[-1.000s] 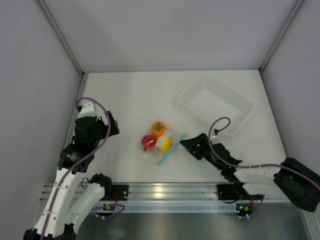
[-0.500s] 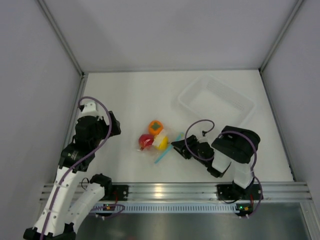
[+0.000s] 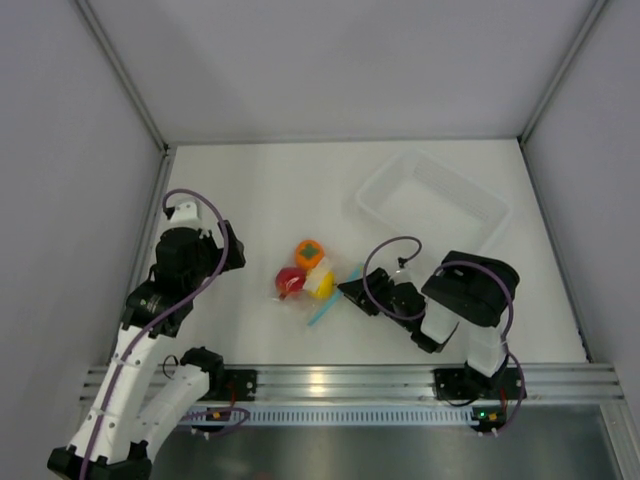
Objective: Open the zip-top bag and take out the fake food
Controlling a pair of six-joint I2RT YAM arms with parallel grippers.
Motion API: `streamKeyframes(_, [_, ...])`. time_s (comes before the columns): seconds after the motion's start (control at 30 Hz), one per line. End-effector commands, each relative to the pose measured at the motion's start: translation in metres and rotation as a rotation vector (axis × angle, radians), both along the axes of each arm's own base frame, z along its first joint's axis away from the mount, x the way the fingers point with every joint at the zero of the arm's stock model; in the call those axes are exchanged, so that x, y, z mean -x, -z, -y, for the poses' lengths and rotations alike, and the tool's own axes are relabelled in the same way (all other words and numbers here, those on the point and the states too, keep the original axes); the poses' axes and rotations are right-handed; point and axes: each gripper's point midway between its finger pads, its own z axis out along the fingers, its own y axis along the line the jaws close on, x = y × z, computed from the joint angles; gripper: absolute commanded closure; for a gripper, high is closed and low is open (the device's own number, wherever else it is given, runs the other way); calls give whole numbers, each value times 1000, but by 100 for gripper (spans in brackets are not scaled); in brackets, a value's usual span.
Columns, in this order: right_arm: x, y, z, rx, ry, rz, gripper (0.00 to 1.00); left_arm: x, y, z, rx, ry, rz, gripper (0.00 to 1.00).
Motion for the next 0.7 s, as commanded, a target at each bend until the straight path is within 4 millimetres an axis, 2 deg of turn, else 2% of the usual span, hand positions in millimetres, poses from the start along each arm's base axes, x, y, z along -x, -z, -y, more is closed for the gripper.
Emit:
streamKeyframes(0.0, [-10,-77,-9,-168,-15,277,50,-7,-11,5,11,20,52,1])
streamKeyframes(0.13, [-17,-75,-12,-188,-38,256,53,-8,-9,6,11,26,44,2])
streamKeyframes(0.33, [-22,-85,-15,-190,-54,307,63,-11,-6,9,10,35,30,1])
streamKeyframes(0.67, [-26,-102,-12,-225,-53,335,58,-11,-5,10,12,42,29,1])
